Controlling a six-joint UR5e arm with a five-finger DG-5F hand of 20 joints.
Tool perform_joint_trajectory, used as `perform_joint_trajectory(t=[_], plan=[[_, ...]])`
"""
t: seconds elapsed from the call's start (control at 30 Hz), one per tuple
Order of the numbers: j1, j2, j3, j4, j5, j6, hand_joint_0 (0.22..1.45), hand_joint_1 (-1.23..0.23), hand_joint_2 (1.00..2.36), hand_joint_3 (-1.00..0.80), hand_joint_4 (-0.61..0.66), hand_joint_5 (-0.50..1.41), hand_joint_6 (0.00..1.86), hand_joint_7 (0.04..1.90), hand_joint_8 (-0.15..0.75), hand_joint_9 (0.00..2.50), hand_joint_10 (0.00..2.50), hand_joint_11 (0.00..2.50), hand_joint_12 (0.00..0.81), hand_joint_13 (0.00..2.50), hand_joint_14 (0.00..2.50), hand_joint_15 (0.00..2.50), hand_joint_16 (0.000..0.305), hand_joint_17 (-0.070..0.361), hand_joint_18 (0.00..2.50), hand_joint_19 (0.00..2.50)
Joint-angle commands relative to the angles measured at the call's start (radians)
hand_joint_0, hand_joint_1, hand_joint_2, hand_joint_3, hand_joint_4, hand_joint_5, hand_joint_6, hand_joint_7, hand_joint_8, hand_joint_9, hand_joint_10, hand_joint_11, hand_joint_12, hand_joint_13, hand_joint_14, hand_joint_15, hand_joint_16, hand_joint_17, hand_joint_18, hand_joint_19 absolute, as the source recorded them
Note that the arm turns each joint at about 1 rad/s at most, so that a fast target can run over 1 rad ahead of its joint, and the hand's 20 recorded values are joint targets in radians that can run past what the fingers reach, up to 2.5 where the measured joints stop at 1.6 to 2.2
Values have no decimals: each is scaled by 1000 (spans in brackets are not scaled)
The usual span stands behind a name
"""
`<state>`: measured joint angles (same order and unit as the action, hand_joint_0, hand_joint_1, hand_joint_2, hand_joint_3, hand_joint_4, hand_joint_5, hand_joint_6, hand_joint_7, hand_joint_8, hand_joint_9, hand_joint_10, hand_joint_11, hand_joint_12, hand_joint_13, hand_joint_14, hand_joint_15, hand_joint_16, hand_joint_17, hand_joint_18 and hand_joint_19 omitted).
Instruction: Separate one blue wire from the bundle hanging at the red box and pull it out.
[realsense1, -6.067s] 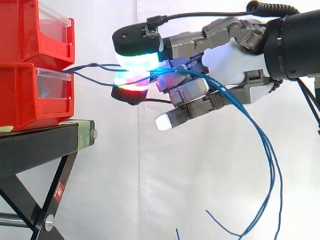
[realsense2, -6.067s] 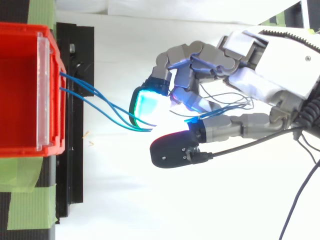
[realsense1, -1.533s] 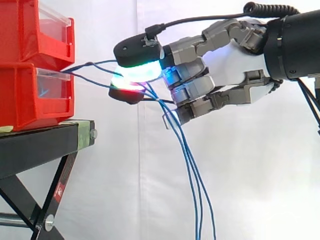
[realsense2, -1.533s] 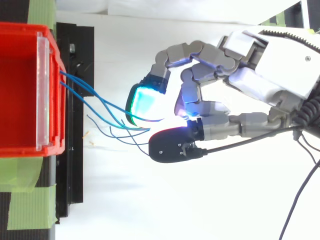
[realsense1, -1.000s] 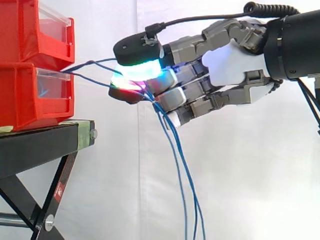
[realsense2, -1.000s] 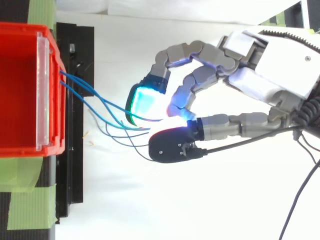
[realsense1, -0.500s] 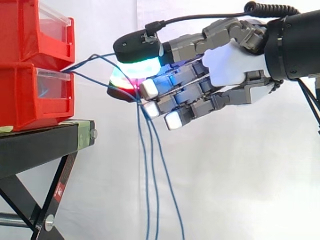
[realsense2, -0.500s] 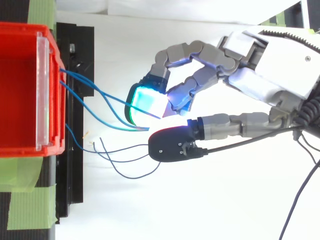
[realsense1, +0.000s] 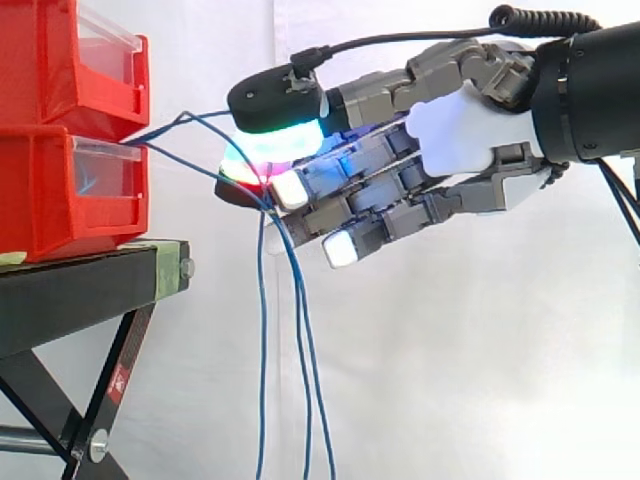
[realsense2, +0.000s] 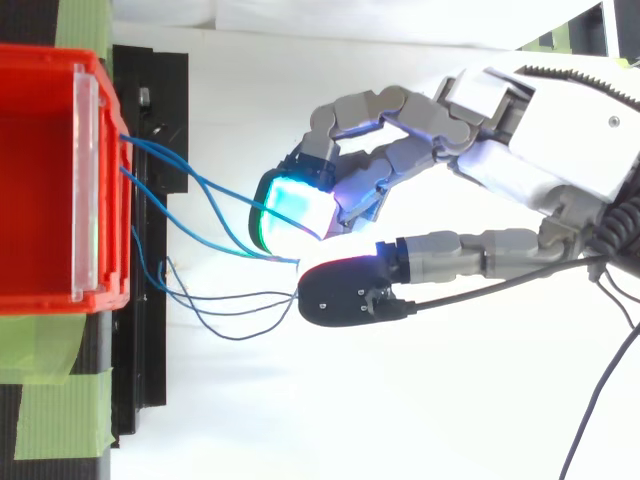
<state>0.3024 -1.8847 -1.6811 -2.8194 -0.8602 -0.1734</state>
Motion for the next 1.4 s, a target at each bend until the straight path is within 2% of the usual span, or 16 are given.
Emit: perform_joint_trajectory(t=[0.0, 0.1, 0.33, 0.8, 1.03, 1.13, 1.23, 1.37], plan=[[1, -1, 0, 0, 1, 0, 592, -653, 1020, -117, 211, -184, 844, 1130, 316, 567, 18, 685, 353, 520, 18, 558, 42, 95, 679, 787], [1, -1, 0, 0, 1, 0, 591, -653, 1018, -115, 193, -184, 844, 1128, 295, 430, 14, 608, 357, 504, 18, 547, 43, 96, 666, 791], [3, -1, 0, 0, 1, 0, 591, -646, 1018, -117, 172, -186, 845, 1126, 298, 367, 16, 680, 372, 549, 21, 589, 45, 101, 703, 852], [3, -1, 0, 0, 1, 0, 594, -646, 1019, -116, 187, -186, 845, 1108, 340, 703, 19, 1015, 366, 616, 22, 672, 44, 98, 719, 871], [4, -1, 0, -2, 1, 0, 598, -656, 1020, -128, 181, -186, 843, 1104, 328, 814, 20, 1062, 359, 645, 23, 689, 43, 97, 726, 874], [4, 1, 0, -3, 1, 0, 596, -660, 1019, -172, 184, -186, 826, 1122, 321, 817, 21, 1056, 358, 642, 22, 697, 43, 96, 716, 870], [4, 1, 0, -5, 1, 0, 585, -605, 1018, -229, 199, -179, 798, 1094, 320, 807, 21, 1039, 359, 632, 23, 690, 43, 97, 699, 880], [4, -1, 0, -6, 1, 0, 560, -569, 1014, -319, 200, -172, 764, 1143, 325, 806, 21, 1036, 365, 623, 23, 688, 45, 101, 687, 870]])
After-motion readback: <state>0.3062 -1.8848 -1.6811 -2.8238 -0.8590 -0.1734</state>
